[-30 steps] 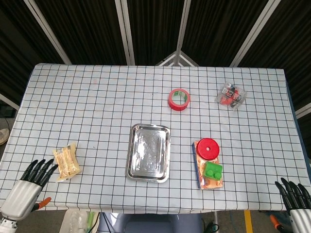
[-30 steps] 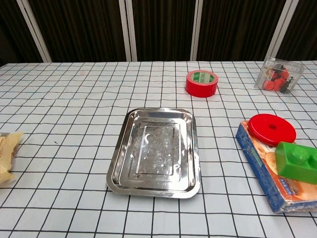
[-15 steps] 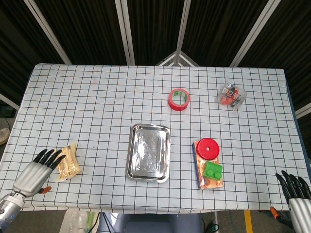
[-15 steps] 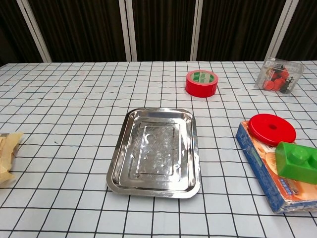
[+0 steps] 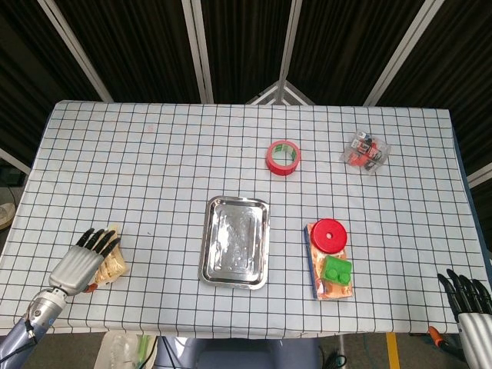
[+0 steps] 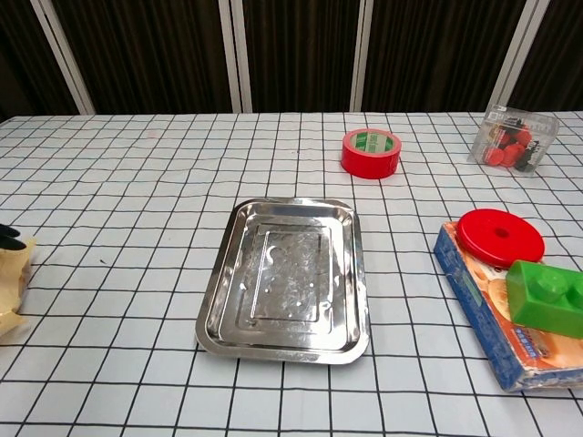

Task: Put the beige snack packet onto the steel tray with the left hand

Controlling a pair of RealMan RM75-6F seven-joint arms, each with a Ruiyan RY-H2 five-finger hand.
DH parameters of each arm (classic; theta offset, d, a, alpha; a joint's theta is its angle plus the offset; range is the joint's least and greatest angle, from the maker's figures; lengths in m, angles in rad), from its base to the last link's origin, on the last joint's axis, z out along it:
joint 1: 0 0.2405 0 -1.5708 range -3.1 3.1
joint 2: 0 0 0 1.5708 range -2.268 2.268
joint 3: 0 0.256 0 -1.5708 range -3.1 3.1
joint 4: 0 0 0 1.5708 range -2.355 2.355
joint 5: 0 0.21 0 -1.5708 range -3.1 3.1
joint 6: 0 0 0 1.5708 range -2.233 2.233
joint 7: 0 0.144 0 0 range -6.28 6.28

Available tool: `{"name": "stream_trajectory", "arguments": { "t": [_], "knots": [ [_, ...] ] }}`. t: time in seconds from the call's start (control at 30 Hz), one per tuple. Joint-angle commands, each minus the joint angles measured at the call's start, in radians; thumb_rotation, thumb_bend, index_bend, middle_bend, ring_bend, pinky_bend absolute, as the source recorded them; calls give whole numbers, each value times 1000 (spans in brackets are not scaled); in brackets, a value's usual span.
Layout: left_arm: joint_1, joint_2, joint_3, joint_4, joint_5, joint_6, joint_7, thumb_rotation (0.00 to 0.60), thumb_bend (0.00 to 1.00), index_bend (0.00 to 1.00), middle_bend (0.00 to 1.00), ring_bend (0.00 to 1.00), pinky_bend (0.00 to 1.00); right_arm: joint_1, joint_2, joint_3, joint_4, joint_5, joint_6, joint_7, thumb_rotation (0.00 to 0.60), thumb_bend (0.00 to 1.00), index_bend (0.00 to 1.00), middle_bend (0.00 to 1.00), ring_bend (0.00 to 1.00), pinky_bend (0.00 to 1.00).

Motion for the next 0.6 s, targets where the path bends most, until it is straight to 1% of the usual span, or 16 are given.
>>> {"name": "stream_trajectory", "arguments": {
  "t": [0.03,0.17,0.37,0.43,0.47,0.5,0.53,0.6],
  "knots": [
    [-8,-26,-10,14,-23,2,28,600,0,0,0,0,0,0,1,-1,0,-1,1,2,600,297,0,0,0,0],
    [-19,-46,-13,16,-52,-10,51,600,0,0,0,0,0,-1,3,-1,1,-1,5,8,600,297,0,0,0,0],
    [-30,-45,-10,1,-108,-36,83,600,0,0,0,0,35,-3,5,-3,4,-5,12,17,600,297,0,0,0,0],
    [-34,-48,-11,3,-128,-38,99,600,0,0,17,15,76,-3,6,-3,4,-6,12,18,600,297,0,0,0,0],
    [-35,-50,-13,4,-138,-38,104,600,0,10,56,45,118,-3,6,-4,4,-6,13,18,600,297,0,0,0,0],
    [-37,-53,-15,7,-146,-36,110,600,1,35,117,92,166,-3,6,-4,4,-7,13,18,600,297,0,0,0,0],
    [-39,-58,-18,11,-151,-32,116,600,6,68,183,146,213,-3,6,-4,4,-8,13,17,600,297,0,0,0,0],
    [-38,-71,-24,20,-156,-12,120,600,27,141,282,234,283,-2,5,-5,4,-9,13,15,600,298,0,0,0,0]
  ]
}}
